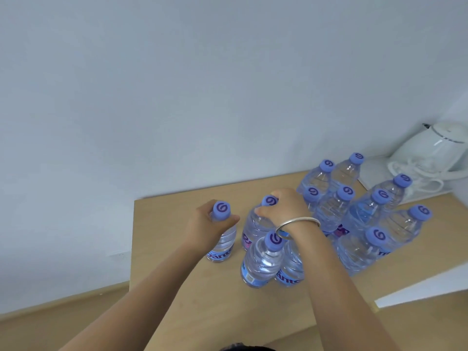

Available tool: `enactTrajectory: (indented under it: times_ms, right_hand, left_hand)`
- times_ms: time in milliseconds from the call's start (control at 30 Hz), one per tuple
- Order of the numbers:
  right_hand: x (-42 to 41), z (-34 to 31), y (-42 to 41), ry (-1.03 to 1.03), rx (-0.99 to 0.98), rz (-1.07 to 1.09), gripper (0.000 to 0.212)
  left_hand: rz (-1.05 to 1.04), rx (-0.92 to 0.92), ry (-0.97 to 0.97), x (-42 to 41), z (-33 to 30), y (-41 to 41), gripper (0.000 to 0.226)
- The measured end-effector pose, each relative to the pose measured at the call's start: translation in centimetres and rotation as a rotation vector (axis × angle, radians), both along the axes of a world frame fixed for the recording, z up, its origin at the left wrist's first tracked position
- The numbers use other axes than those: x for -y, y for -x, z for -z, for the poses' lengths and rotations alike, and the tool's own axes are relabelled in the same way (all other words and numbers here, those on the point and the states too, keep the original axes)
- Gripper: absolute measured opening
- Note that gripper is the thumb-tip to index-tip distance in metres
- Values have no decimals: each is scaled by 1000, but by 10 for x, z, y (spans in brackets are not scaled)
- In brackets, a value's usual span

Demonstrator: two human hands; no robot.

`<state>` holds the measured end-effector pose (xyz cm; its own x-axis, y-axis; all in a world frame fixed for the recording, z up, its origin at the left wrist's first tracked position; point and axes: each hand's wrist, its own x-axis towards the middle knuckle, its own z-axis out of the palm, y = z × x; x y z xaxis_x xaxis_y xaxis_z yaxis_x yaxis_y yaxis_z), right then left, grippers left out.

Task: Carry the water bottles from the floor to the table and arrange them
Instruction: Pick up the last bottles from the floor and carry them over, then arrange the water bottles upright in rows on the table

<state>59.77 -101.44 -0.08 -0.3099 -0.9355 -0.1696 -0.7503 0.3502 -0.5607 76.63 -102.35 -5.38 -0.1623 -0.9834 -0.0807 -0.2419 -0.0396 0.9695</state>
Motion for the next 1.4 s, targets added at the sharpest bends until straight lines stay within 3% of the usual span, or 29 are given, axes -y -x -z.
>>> enactTrajectory:
  times_ms: [133,200,233,300,400,467,533,633,833,1033,1233,1400]
  right_hand:
    - [-10,-9,-4,-45,15,-61,41]
    - [-20,-21,-6,1,40,-88,24]
    - [-27,-29,-7,42,74,-86,32]
    - [-43,-49,-11,197,196,-72,52]
    - [-69,-69,-31,381,454,-146,31]
    - [-84,-58,-49,349,572,-199,26]
    - [-100,-34,-71,263,628,-276,44]
    - [-108,1,-92,264,521,-295,69]
    - [-67,43,-103,283,454,-76,91]
    - [-29,63,-104,421,425,-50,52]
    - [-23,66,-107,379,243,-158,56]
    - [-16,38,-115,410,277,-174,50]
  left_hand:
    - [13,-43,42,-6,3,-2,22]
    - [59,-38,48,-8,3,-3,30]
    - [84,-19,50,-10,6,-5,37]
    - [102,58,48,-15,16,-10,61]
    - [45,190,12,-27,35,-24,89]
    - [24,256,-25,-37,48,-32,94]
    - [33,283,-63,-45,57,-38,94]
    - [43,317,-86,-55,67,-47,95]
    - [-18,317,-135,-58,73,-55,87]
    - [-37,280,-186,-54,72,-55,85]
    - [51,279,-243,-55,68,-69,96]
    - [10,199,-191,-63,61,-80,109]
